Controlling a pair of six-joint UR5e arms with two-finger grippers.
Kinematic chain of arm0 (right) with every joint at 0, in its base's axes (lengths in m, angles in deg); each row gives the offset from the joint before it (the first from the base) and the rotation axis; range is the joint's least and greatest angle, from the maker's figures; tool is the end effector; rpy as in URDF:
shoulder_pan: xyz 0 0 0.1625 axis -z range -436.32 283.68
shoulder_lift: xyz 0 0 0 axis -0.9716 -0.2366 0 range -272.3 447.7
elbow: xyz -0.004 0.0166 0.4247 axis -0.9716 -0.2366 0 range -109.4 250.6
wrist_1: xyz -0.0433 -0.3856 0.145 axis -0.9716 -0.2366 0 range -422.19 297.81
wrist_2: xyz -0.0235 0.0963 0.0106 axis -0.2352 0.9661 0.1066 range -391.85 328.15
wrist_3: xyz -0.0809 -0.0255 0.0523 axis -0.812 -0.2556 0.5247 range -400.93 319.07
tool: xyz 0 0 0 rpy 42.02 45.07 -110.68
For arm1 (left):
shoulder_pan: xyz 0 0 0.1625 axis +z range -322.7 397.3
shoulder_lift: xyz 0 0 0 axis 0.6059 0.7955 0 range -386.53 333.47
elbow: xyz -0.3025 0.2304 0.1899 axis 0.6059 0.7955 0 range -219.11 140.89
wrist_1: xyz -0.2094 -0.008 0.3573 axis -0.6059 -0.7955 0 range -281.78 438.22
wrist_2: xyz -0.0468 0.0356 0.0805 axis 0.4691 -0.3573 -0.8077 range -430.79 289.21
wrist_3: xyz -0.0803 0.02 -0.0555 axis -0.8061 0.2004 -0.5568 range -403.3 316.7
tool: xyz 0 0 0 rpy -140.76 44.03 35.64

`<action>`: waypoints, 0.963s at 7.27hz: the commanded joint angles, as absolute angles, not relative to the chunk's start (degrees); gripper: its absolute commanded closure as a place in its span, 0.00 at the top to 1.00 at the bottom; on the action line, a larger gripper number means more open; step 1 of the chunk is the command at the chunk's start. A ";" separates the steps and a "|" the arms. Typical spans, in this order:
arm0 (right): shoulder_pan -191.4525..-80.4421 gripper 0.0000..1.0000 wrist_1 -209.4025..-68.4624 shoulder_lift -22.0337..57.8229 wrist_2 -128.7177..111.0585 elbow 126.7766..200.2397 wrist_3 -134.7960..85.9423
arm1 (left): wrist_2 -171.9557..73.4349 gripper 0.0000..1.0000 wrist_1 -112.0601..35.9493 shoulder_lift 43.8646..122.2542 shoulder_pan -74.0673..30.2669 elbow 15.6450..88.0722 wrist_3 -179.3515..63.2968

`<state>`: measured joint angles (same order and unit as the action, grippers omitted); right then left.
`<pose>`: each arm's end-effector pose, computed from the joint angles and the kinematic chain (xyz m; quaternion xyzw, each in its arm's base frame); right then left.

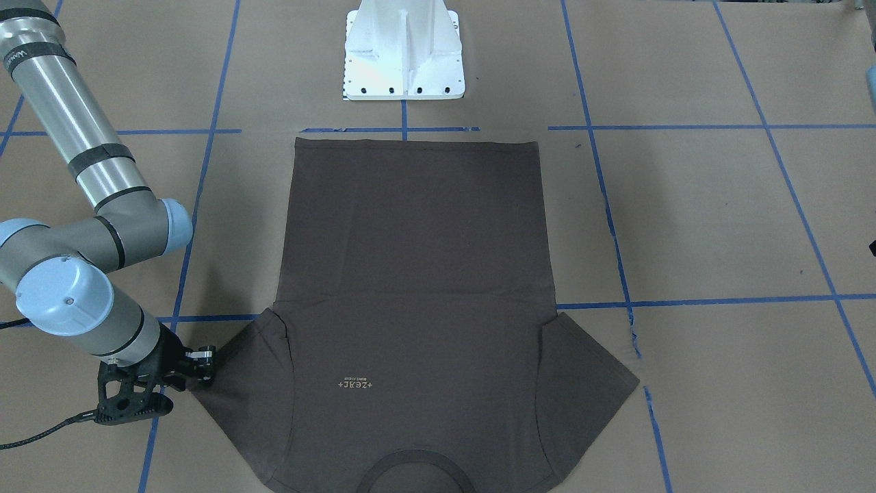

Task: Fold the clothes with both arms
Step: 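Move the right gripper over the sleeve nearest it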

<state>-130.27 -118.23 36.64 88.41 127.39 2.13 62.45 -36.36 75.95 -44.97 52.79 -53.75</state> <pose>-0.3971 -0.6869 0.4565 0.0963 -0.3979 -0.0329 0.9118 0.0157 -0.5983 0.4738 0.2513 0.3920 0.1021 0.8791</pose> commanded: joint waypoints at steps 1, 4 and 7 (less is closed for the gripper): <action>-130.28 0.00 -118.26 37.95 88.56 127.38 2.31 | 62.45 1.00 -35.77 76.65 -44.97 52.74 -53.84; -130.19 0.00 -118.26 40.31 88.47 129.74 2.31 | 62.45 1.00 -35.59 77.09 -44.97 52.65 -53.84; -126.61 0.00 -118.26 47.16 86.55 130.19 3.36 | 62.45 1.00 -35.59 77.09 -45.06 52.65 -53.84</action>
<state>-128.39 -118.26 44.52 87.89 130.23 2.62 62.45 -35.60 77.08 -44.99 52.65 -53.84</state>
